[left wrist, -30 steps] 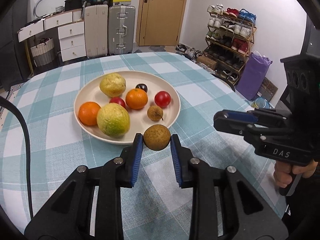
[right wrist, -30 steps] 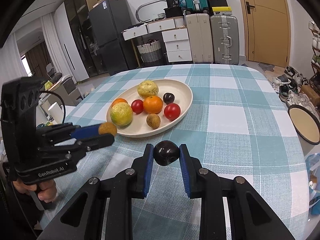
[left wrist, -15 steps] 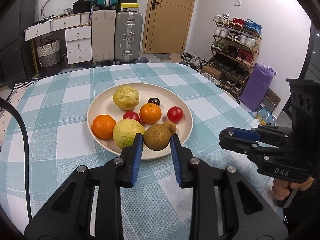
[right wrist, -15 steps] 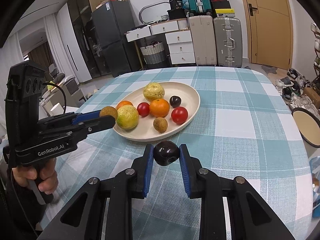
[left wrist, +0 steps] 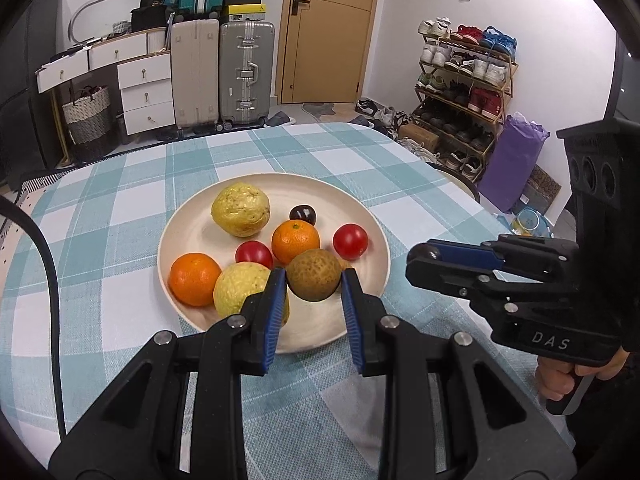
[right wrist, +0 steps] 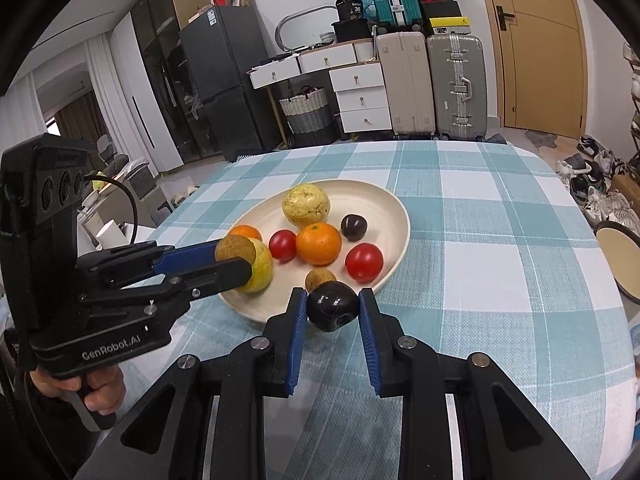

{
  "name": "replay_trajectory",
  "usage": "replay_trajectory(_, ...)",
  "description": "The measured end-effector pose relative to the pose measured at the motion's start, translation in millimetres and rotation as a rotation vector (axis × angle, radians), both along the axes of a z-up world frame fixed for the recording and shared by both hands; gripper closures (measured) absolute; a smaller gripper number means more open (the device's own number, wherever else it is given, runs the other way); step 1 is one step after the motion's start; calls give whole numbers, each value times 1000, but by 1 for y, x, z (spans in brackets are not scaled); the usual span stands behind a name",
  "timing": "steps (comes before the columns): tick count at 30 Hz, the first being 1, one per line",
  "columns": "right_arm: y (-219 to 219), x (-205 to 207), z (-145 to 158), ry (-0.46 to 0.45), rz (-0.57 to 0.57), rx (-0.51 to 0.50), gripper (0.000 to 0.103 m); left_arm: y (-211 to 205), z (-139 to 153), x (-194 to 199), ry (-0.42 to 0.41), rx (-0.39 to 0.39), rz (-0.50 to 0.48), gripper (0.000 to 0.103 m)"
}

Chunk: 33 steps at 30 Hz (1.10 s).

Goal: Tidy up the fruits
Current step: 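Carry the brown fruit and dark plum in both grippers over the cream plate, then open both grippers to release the brown fruit and plum on the plate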

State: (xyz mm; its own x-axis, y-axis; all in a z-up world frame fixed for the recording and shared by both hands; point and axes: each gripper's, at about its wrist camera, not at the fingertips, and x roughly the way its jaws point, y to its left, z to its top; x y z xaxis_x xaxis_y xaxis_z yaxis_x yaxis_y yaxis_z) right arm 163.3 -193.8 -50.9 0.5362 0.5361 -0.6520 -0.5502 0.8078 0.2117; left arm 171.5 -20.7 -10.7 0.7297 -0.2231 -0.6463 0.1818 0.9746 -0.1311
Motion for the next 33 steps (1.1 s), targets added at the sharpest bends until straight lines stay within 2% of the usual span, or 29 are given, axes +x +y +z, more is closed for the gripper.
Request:
replay_trajectory(12, 8, 28, -7, 0, -6, 25, 76, -7, -13, 20, 18, 27, -2, 78)
replay_trajectory(21, 12, 34, -17, 24, 1, 5, 76, -14, -20, 21, 20, 61, -27, 78)
replay_trajectory(25, 11, 34, -19, 31, -7, 8, 76, -15, -23, 22, 33, 51, -31, 78)
replay_trajectory(33, 6, 33, -16, 19, -28, 23, 70, -17, -26, 22, 47, 56, -36, 78)
